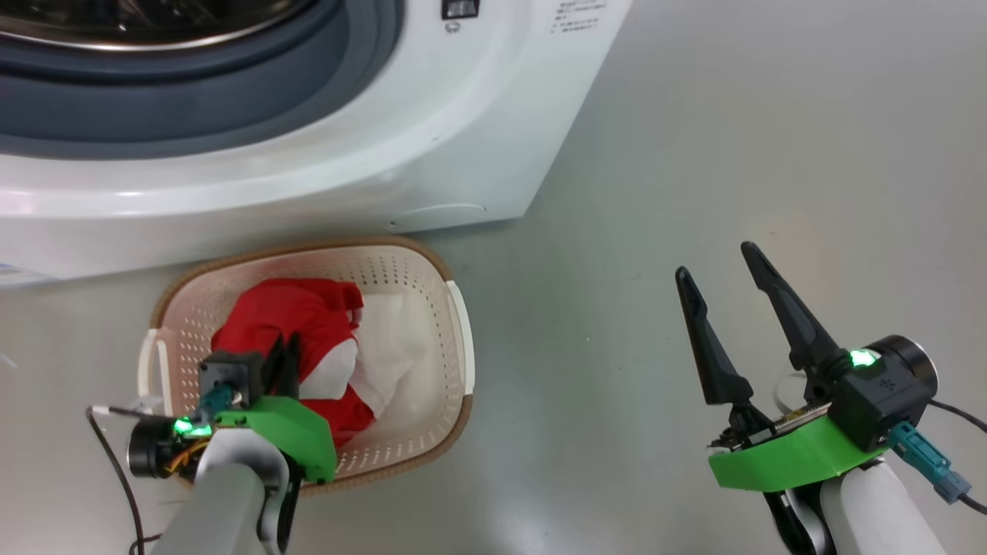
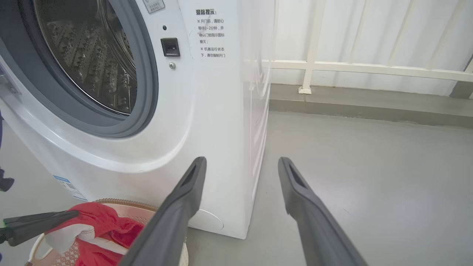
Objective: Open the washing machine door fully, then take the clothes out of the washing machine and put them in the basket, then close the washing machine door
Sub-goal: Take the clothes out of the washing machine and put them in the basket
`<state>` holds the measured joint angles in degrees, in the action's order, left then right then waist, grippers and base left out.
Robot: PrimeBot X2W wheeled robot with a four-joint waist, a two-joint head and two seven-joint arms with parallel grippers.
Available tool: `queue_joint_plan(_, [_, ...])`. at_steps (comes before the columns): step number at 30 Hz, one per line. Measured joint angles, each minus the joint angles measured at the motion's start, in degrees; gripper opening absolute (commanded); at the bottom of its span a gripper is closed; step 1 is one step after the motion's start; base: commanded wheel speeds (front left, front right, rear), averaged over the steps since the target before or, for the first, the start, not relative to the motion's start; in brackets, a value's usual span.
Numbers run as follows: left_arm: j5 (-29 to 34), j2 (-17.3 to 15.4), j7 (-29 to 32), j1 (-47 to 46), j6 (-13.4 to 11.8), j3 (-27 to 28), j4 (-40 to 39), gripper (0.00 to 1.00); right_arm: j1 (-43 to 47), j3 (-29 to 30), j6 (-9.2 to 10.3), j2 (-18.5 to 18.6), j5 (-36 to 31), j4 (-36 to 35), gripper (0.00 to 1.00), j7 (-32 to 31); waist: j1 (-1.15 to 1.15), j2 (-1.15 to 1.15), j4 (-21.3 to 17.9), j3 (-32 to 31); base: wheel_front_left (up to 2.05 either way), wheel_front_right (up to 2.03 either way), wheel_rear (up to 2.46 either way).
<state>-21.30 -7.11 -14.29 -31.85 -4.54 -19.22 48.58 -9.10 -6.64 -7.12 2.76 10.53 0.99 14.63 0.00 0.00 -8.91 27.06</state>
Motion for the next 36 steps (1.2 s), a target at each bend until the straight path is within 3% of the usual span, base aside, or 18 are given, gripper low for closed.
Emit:
queue_joint_plan(22, [0.8, 1.2, 0.0, -8.6, 2.1, 4.3, 18.7, 0.00, -3.1, -1.9, 0.00, 0.0, 0.0, -0.3, 1.00, 0.0, 0.00, 0.00, -3.7, 7.4, 0.00, 0.00, 0.00])
queue_joint_plan(25, [0.8, 1.4, 0.0, -9.3, 2.6, 4.5, 19.3, 0.55, -3.1, -1.9, 0.00, 0.0, 0.0, -0.1, 1.00, 0.0, 0.00, 0.00, -3.7, 7.2, 0.00, 0.00, 0.00])
queue_joint_plan(26, [0.8, 1.5, 0.0, -9.4, 2.6, 4.6, 19.4, 1.00, -3.1, -1.8, 0.00, 0.0, 0.0, -0.1, 1.00, 0.0, 0.00, 0.00, -3.7, 7.2, 0.00, 0.00, 0.00])
queue_joint_plan(36, [-0.5, 2.6, 0.0, -9.6, 4.5, 6.4, 19.5, 1.00, -3.1, -1.8, 0.00, 0.0, 0.1, 0.6, 1.00, 0.0, 0.00, 0.00, -2.6, 5.3, 0.00, 0.00, 0.00])
